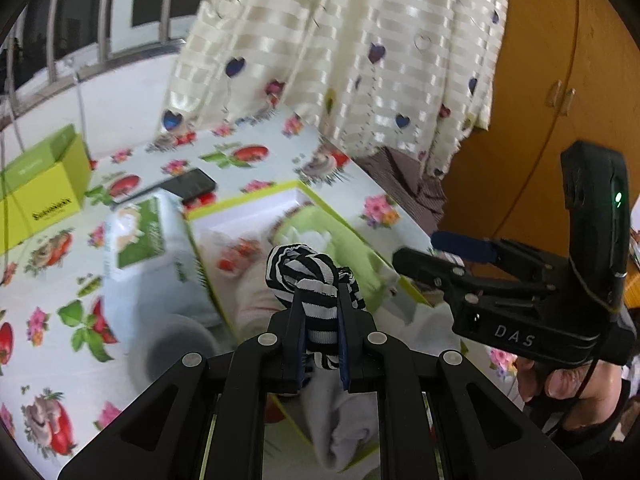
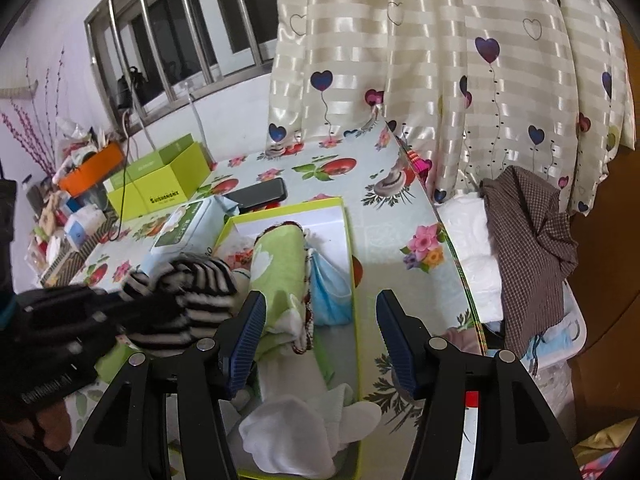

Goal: Organize soft objects
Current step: 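Lower the striped sock into the tray and open the left gripper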

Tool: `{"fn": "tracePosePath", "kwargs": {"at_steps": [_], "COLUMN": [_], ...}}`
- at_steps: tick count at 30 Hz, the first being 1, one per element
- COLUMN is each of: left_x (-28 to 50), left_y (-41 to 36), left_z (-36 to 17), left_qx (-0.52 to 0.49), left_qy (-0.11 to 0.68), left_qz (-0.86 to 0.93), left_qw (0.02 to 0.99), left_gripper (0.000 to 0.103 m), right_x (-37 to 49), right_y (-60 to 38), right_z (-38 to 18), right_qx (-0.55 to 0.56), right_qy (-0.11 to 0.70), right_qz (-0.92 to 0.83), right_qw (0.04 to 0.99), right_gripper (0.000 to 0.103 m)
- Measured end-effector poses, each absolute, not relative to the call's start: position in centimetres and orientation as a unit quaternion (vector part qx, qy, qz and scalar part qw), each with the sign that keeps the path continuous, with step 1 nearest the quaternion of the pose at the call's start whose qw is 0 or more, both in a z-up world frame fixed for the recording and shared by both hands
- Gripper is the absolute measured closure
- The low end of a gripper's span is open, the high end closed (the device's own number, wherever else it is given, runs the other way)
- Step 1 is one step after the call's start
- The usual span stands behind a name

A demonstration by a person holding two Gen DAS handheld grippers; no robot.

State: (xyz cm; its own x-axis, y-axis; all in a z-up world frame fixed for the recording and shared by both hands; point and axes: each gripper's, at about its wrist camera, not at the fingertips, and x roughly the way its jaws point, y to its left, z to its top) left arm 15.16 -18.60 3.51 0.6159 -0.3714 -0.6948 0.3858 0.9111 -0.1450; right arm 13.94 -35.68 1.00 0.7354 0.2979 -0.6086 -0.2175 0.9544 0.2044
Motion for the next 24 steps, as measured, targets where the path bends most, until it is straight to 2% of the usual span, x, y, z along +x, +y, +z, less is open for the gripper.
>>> {"fn": "tracePosePath", "kwargs": {"at_steps": [4,5,10,12,19,24], "left_x": [15.7,15.8,15.4,15.2,13.8,12.2], "left_y": [-19.8,-19.9,-19.8,-19.5,-18.9,-18.3], "left_z": [1.7,1.3,1.0,1.3,2.0,2.7], "left_qx": [0.019,0.023,0.026,0.023,0.019,0.017], "left_qy": [0.416,0.422,0.423,0.418,0.41,0.4], "left_qz": [-0.222,-0.22,-0.21,-0.21,-0.209,-0.195], "left_qw": [0.881,0.879,0.881,0.884,0.888,0.895], "left_gripper": [0.09,0.087,0.071,0.055,0.054,0.054], "right_x": [13.8,13.8,13.5,13.2,11.4,9.9], "right_y": [-35.8,-35.9,-35.9,-35.8,-35.4,-34.9], "right_z": [0.7,0.6,0.6,0.7,1.2,1.6], "right_qx": [0.062,0.062,0.06,0.056,0.041,0.028], "right_qy": [0.339,0.341,0.341,0.34,0.339,0.34], "right_qz": [0.14,0.14,0.139,0.139,0.139,0.141], "right_qw": [0.928,0.928,0.928,0.928,0.93,0.929], "right_gripper": [0.046,0.046,0.046,0.046,0.045,0.041]}}
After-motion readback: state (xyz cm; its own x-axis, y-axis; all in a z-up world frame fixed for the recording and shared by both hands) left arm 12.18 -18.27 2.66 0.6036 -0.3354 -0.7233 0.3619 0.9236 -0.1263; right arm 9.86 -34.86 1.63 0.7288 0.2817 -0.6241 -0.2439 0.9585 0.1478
